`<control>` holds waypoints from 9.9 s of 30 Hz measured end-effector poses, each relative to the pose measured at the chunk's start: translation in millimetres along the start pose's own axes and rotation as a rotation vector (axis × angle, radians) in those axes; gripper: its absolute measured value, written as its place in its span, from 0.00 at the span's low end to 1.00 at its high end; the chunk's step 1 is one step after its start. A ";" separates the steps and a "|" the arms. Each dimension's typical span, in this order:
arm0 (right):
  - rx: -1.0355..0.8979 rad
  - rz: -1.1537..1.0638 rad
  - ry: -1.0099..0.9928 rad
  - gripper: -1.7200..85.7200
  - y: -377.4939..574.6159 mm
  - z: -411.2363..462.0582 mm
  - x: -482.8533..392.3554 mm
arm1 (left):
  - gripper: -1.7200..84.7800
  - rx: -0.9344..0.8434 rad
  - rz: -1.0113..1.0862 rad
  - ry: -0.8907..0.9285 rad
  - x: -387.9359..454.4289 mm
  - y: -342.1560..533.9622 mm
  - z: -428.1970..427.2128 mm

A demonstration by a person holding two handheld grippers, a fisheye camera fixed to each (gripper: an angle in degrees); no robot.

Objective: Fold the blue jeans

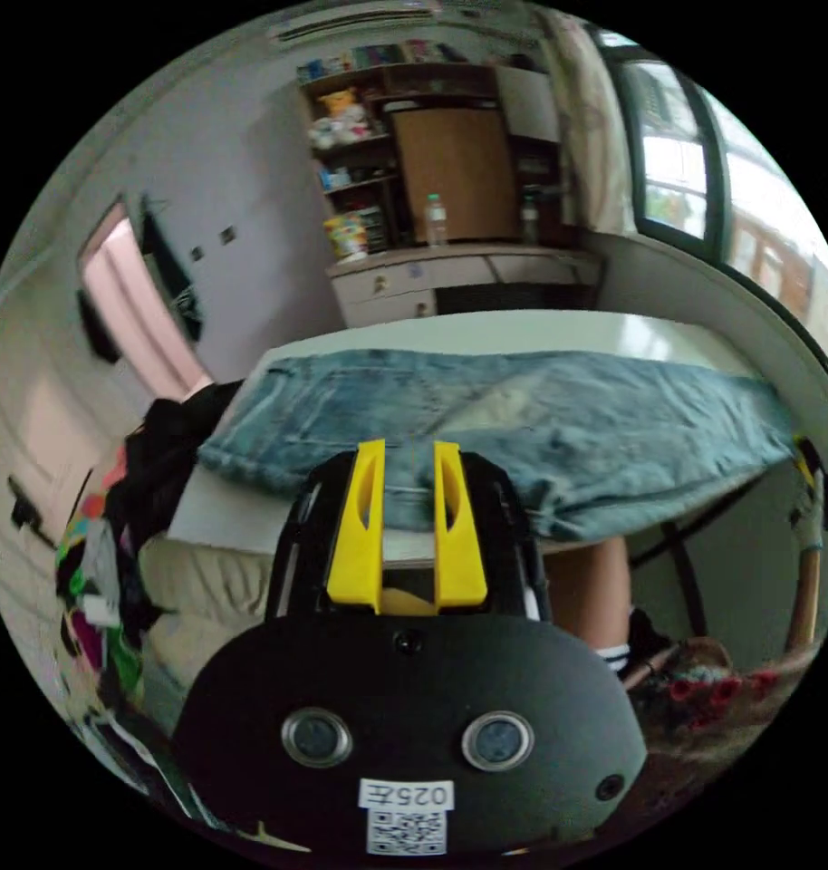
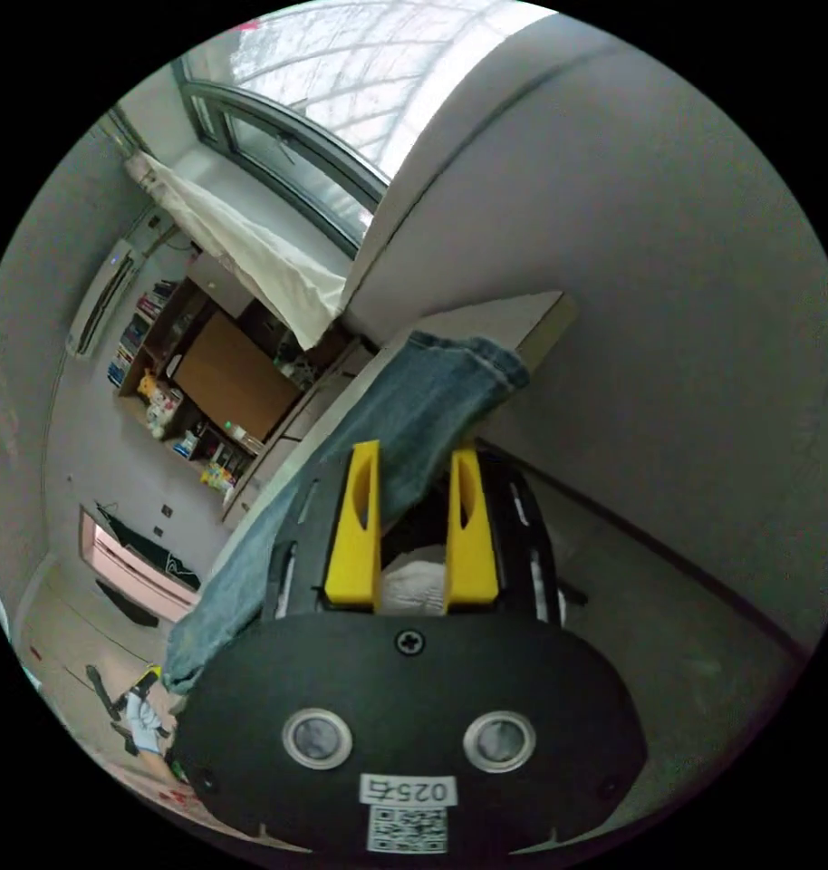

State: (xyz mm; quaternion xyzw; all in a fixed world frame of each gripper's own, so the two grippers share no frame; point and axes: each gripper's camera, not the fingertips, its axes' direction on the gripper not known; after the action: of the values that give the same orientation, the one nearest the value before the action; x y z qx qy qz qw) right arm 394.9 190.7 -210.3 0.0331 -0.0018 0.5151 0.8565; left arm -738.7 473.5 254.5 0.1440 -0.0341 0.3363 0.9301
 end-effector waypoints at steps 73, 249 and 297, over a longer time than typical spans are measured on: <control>-0.170 0.030 -0.119 0.01 -139.6 141.5 -44.2 | 0.00 0.097 0.079 0.672 58.2 -16.0 -188.0; -0.994 -0.974 -1.331 0.30 208.2 391.9 -651.3 | 0.09 0.365 -0.179 0.419 3.6 99.6 -64.7; -0.771 -0.200 -1.312 0.07 58.6 289.6 -424.5 | 0.01 0.570 -0.097 1.136 14.0 -2.1 -122.5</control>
State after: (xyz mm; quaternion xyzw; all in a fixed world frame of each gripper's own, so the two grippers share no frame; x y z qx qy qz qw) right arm 153.0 -173.4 66.1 0.0310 -0.6863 0.2729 0.6735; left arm -730.7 516.1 139.0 0.1865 0.5620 0.3137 0.7423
